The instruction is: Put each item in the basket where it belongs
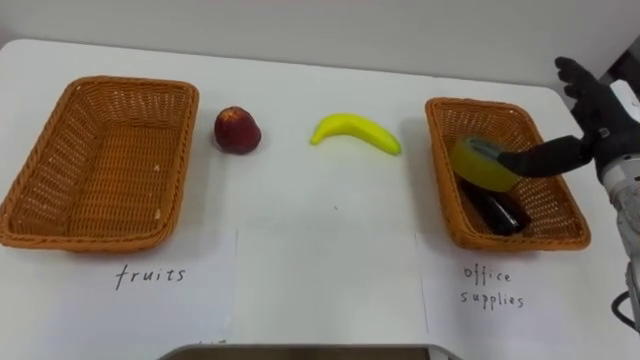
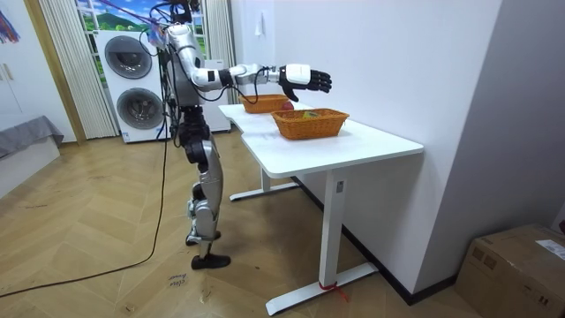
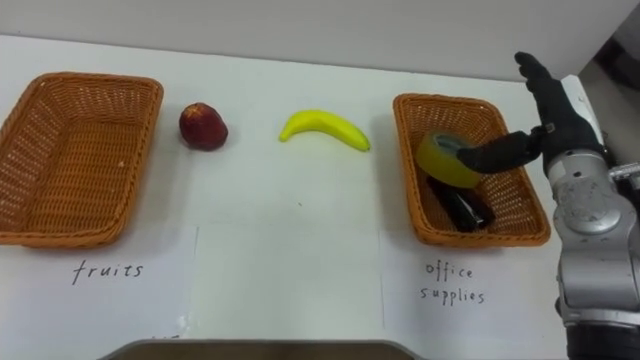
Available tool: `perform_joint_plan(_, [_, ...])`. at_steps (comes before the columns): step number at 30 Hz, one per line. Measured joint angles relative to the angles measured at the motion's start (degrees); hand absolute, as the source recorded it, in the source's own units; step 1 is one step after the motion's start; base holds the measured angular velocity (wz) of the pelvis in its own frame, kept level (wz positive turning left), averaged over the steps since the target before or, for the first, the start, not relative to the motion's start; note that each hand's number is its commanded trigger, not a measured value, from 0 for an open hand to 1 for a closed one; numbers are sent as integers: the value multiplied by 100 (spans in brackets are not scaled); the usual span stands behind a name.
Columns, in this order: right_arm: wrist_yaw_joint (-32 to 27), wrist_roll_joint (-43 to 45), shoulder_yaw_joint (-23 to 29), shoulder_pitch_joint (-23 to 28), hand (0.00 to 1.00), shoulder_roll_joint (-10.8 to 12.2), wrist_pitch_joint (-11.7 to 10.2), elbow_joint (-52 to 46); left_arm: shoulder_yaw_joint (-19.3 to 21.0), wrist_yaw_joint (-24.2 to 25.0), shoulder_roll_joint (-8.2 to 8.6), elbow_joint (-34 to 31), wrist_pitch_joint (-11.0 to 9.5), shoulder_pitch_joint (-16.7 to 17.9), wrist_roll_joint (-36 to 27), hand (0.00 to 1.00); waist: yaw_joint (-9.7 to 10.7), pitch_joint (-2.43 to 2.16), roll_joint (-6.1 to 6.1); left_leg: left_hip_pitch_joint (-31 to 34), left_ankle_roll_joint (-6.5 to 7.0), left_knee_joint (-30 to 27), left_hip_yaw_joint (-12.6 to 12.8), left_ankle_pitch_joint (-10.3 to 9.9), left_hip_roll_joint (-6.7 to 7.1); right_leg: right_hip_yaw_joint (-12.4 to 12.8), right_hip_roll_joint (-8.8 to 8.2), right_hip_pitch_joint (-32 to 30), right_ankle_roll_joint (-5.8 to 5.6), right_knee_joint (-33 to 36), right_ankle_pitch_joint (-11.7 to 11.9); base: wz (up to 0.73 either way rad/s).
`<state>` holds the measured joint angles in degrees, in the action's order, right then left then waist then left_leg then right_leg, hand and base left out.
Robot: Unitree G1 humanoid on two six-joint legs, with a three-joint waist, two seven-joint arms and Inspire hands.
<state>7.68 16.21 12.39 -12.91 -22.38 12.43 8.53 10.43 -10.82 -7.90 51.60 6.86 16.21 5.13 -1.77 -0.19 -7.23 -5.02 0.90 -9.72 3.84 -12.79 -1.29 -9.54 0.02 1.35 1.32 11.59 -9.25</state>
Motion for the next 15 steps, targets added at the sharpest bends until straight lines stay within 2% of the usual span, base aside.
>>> perform_joint_plan(2, [0,5,0,0,0,0,0,0,-1,-16,0,0,0,10,0,0,0,13,2,-24,0,0,0,0,0,1,-1,28,0,-1,0,0])
perform_joint_plan(3, [0,18,0,0,0,0,0,1,-1,-25,0,1,0,11,-1,0,-4,45,5,-27,0,2,0,-1,0,1,-3,53,-2,-5,-2,0])
perform_joint_plan(11, [4,-45,0,1,0,0,-7,30,-6,-26,-15,262,-18,-33,-1,0,-5,47,9,23,-1,-15,-1,-2,29,2,9,16,0,-3,-3,0])
perform_joint_plan(15, [25,-412,0,1,0,0,-59,63,-2,-17,-31,257,-24,7,7,0,-5,43,10,23,-2,-22,0,-1,23,3,6,25,0,-2,-3,2])
